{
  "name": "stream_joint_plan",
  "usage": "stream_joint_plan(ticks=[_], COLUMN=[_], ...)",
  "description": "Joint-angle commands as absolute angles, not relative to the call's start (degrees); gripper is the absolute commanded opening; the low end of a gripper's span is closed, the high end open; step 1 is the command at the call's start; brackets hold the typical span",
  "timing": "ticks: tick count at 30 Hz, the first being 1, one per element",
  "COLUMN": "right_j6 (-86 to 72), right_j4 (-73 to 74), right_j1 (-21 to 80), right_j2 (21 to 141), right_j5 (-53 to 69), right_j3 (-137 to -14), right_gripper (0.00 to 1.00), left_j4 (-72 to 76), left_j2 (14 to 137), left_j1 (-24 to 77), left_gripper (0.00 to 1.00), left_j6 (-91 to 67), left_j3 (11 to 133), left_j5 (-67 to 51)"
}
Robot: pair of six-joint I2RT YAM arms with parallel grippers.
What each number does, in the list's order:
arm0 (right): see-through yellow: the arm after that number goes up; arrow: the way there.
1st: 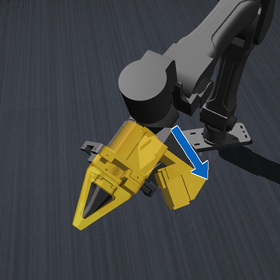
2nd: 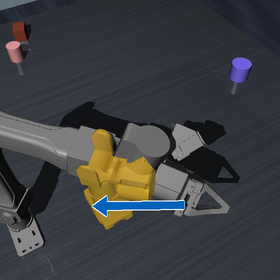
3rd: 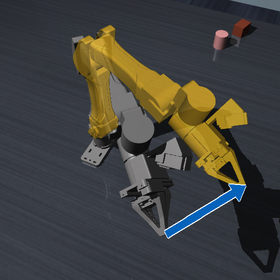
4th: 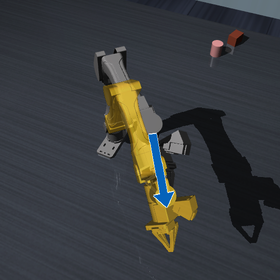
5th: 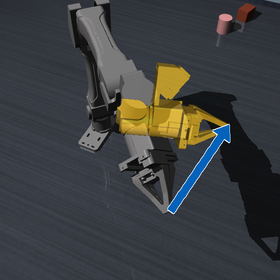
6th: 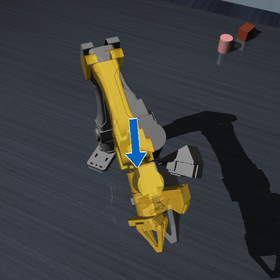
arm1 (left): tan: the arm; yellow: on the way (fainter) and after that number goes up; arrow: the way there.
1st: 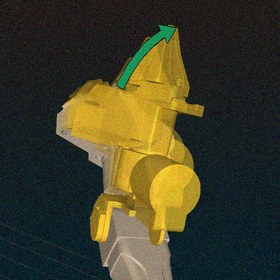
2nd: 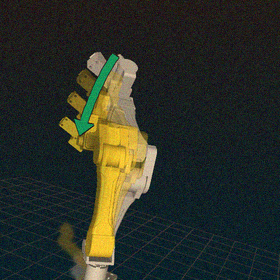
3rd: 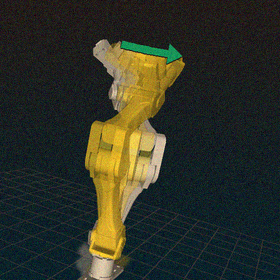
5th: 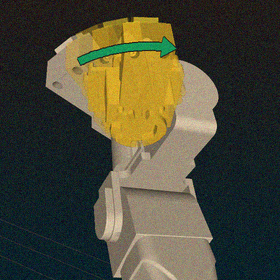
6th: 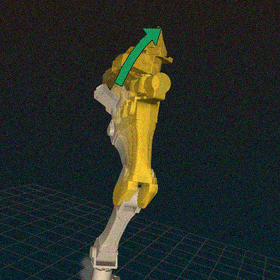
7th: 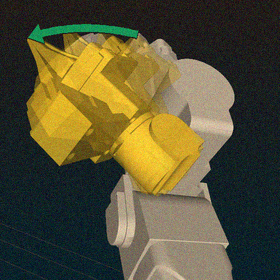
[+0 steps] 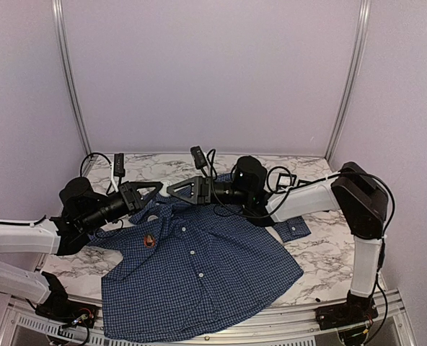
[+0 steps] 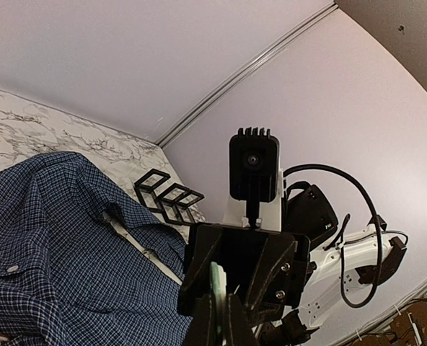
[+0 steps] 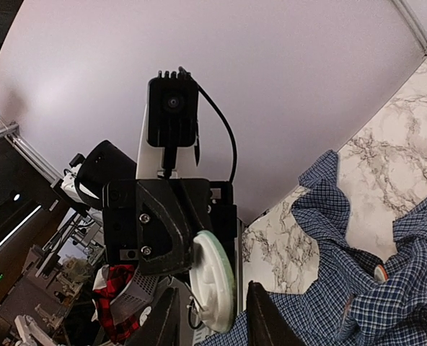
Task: Remove the brooch from the garment
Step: Close the brooch securely.
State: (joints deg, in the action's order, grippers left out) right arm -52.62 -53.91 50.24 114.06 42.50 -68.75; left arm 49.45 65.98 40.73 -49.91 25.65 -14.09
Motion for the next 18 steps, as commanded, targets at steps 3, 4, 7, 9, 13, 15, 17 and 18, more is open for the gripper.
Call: stream_joint_plan(ticks=[3,4,7,9,13,15,17,18], right_j6=[-54.4,-54.5,-55.0,-55.2,-55.6,-56.4,-57.4,-57.7], right_j4=[-56.7,-57.0,-57.3,-57.5,-57.7,-58.4,-59.6,-59.8], right_j1=[50.6,50.6,50.5,50.5,50.5,50.5,50.5,50.5], right_j2=[115.5,115.6,115.9,116.1,116.4,116.7,117.0,117.3], right_j5=[43.5,43.6,43.8,43.9,44.2,44.6,45.0,45.1], right_j3=[-70.5,-70.4,-70.6,-70.7,-71.0,-71.1,-71.1,-71.1], right_gripper=[0.24,0.23,0.21,0.2,0.2,0.19,0.19,0.18], left_j4=[49.5,49.4,49.2,49.2,48.4,48.1,47.8,47.7], left_j2=[66.2,66.2,66.1,66.0,65.9,65.9,65.8,65.9], left_j1=[41.1,41.1,41.2,41.2,41.3,41.3,41.3,41.3], left_gripper=[0.0,0.0,0.0,0.0,0.0,0.0,0.0,0.0], left_j6=[-48.6,-48.5,-48.3,-48.0,-47.3,-46.8,-46.5,-46.3], left_j3=[27.3,27.3,27.4,27.5,28.0,28.2,28.4,28.5], left_j5=[-14.5,-14.6,-14.8,-15.0,-15.5,-15.8,-16.0,-16.2])
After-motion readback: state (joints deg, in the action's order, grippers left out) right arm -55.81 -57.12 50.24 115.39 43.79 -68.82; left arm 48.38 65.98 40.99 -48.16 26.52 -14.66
